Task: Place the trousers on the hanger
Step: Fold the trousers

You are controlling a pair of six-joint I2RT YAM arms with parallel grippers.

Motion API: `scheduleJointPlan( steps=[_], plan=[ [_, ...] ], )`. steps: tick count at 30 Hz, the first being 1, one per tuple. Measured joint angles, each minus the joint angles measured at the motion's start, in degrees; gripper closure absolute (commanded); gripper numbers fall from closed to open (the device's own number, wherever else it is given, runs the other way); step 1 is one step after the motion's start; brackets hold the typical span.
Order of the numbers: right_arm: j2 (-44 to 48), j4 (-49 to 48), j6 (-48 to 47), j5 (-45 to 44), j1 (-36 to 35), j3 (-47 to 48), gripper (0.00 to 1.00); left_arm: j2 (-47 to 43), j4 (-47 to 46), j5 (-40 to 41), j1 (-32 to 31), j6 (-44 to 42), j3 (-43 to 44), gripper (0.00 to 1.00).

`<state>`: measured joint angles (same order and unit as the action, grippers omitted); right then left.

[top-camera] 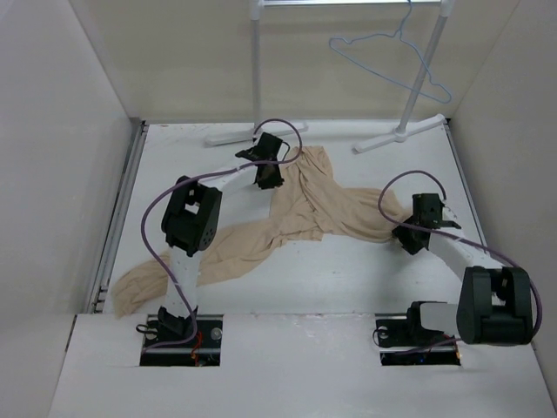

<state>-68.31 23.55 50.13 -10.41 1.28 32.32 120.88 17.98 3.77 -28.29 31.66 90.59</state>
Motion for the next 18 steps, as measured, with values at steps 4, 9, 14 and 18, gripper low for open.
scheduleJointPlan(
  steps=[4,9,14,18],
  plan=[
    [-7.1,-5.4,-0.5,1.0,0.5,3.1,0.57,1.1,-0.9,-1.0,-0.7,0.7,1.4,0.52],
    [-8.5,-8.7,-1.2,0.4,-0.2,4.3,0.93,1.7,-1.0,-1.4,-1.4,1.0,1.3,0.63],
    [-2.5,-6.3,-1.6,-0.6,-0.3,4.7,0.96,3.0,-1.0,-0.2,-1.7,0.4,2.0,0.97],
    [12.1,0.9,-2.0,-1.7,-0.3,6.4,0.96,2.3,-0.5,3.9,-0.2,0.0,1.9,1.00]
  ],
)
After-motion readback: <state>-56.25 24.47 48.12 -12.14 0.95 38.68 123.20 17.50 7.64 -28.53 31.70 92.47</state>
